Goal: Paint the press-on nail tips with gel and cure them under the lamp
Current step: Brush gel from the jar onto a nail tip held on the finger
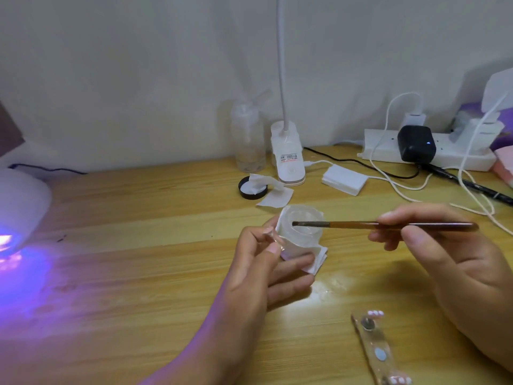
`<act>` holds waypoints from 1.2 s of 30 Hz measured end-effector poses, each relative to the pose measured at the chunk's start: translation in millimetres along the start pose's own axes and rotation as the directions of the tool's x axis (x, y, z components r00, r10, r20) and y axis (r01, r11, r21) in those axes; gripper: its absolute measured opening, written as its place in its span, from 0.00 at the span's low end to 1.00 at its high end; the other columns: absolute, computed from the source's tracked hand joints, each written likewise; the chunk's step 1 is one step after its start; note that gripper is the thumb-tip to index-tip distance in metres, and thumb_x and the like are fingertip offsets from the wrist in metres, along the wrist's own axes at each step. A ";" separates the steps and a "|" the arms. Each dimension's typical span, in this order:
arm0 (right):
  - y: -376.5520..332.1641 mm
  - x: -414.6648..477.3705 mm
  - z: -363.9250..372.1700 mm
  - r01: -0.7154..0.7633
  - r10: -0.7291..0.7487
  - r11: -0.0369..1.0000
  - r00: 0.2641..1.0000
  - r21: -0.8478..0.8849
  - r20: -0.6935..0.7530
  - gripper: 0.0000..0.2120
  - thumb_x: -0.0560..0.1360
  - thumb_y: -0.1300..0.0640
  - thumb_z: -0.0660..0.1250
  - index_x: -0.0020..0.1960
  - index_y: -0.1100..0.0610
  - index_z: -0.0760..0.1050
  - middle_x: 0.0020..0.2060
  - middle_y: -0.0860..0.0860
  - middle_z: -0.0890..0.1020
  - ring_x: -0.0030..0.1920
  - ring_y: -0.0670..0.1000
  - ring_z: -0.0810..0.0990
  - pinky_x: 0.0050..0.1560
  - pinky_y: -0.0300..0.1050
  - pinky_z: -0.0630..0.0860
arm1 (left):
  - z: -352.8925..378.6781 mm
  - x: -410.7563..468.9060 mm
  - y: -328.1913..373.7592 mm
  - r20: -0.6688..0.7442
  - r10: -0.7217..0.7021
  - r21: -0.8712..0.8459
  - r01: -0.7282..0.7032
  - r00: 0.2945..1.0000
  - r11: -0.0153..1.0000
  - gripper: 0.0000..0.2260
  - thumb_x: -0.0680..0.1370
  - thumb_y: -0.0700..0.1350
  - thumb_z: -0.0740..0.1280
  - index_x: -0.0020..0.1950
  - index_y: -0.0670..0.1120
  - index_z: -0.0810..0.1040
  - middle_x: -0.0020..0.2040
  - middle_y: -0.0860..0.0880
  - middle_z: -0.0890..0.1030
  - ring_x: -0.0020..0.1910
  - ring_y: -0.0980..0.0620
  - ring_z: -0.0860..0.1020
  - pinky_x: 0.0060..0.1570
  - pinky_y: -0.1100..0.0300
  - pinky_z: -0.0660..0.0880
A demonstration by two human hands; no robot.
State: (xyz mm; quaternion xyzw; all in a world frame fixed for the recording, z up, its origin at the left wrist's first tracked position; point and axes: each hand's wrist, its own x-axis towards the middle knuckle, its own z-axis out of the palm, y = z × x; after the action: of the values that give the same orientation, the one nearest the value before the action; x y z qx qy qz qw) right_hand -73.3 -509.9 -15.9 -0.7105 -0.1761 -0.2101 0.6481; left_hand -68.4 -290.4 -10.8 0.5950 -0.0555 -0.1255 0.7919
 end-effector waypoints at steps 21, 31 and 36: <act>0.9 -4.2 -1.7 0.212 -0.155 0.956 0.951 -0.203 0.267 0.09 0.78 0.59 0.58 0.52 0.57 0.77 0.46 0.48 0.80 0.50 0.53 0.79 0.51 0.45 0.74 | 4.3 -0.6 -4.6 0.092 0.090 0.069 -0.097 0.992 0.993 0.07 0.77 0.51 0.60 0.44 0.60 0.76 0.68 0.68 0.71 0.57 0.48 0.82 0.53 0.57 0.80; -1.3 -1.2 -4.1 0.220 -0.206 0.968 0.971 -0.119 0.121 0.09 0.75 0.62 0.55 0.47 0.56 0.74 0.43 0.47 0.77 0.47 0.50 0.76 0.52 0.38 0.71 | -2.8 3.7 -5.8 0.057 0.048 -0.092 -0.043 0.997 0.995 0.04 0.75 0.52 0.63 0.46 0.57 0.77 0.64 0.60 0.78 0.58 0.43 0.81 0.55 0.53 0.79; 8.7 5.4 -10.3 0.133 -0.133 0.991 0.991 0.033 -0.006 0.13 0.73 0.60 0.56 0.46 0.47 0.77 0.40 0.48 0.77 0.45 0.52 0.75 0.50 0.40 0.71 | -4.5 4.3 -4.2 0.004 0.025 -0.040 -0.025 1.000 0.999 0.07 0.78 0.52 0.59 0.47 0.59 0.77 0.53 0.56 0.84 0.52 0.46 0.84 0.45 0.55 0.81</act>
State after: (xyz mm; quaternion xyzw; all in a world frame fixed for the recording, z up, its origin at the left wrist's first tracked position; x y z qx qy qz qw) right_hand -64.9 -521.1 -19.8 -0.6859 -0.2252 -0.2511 0.6448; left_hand -63.8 -288.4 -16.4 0.5783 -0.0620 -0.1179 0.8049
